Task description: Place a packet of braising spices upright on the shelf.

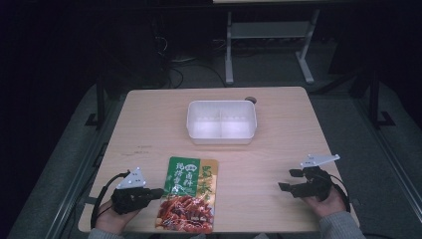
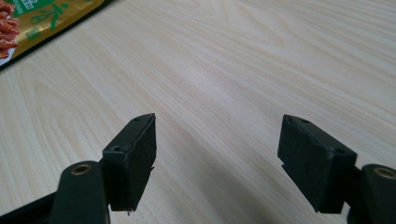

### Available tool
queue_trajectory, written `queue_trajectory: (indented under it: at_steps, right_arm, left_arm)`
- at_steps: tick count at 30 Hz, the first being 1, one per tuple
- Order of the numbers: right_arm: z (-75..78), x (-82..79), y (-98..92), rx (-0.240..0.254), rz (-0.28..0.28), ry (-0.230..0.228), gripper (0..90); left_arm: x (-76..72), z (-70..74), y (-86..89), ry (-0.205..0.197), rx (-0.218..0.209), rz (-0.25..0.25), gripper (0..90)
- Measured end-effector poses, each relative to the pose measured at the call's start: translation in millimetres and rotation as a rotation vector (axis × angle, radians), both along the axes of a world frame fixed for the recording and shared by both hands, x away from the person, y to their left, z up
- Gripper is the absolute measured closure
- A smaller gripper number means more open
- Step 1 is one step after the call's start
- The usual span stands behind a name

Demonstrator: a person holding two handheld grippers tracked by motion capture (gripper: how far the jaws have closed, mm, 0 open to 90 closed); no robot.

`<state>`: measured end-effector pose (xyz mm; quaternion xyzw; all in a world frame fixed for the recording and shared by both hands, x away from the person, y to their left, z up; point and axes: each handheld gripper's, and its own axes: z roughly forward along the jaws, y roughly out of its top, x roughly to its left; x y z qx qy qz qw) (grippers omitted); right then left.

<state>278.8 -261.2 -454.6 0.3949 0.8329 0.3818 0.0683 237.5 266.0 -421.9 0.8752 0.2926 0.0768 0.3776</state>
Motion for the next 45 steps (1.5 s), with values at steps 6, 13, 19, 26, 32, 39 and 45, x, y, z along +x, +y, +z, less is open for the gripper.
queue_trajectory:
  at_steps: [6, 13, 19, 26, 32, 39, 45]
  right_arm:
    - [1.2, 0.3, 7.0, -0.008, 0.014, 0.010, 28.2]
    - [4.8, 1.9, 22.1, -0.019, 0.047, 0.006, 23.2]
    - [10.4, 4.3, 35.9, -0.005, 0.085, 0.005, 20.4]
    - [19.1, 8.9, 49.9, -0.008, 0.120, -0.006, 19.9]
    - [28.6, 17.4, 64.1, -0.004, 0.138, -0.004, 20.1]
    - [42.1, 30.2, 88.4, -0.009, 0.177, -0.014, 20.1]
    - [56.3, 42.8, 115.0, -0.016, 0.222, -0.004, 20.2]
  left_arm:
    - [-1.6, -2.2, -6.3, 0.018, 0.017, -0.038, 89.7]
    - [-2.2, -6.9, -14.4, 0.036, 0.042, -0.067, 89.9]
    - [-1.5, -11.7, -16.8, 0.064, 0.060, -0.086, 90.0]
    - [-2.8, -16.2, -22.7, 0.085, 0.096, -0.128, 90.0]
    - [-4.4, -20.2, -27.0, 0.105, 0.121, -0.148, 89.9]
    - [-4.0, -22.0, -27.3, 0.116, 0.133, -0.157, 89.9]
    - [-4.0, -24.6, -29.1, 0.121, 0.161, -0.172, 89.4]
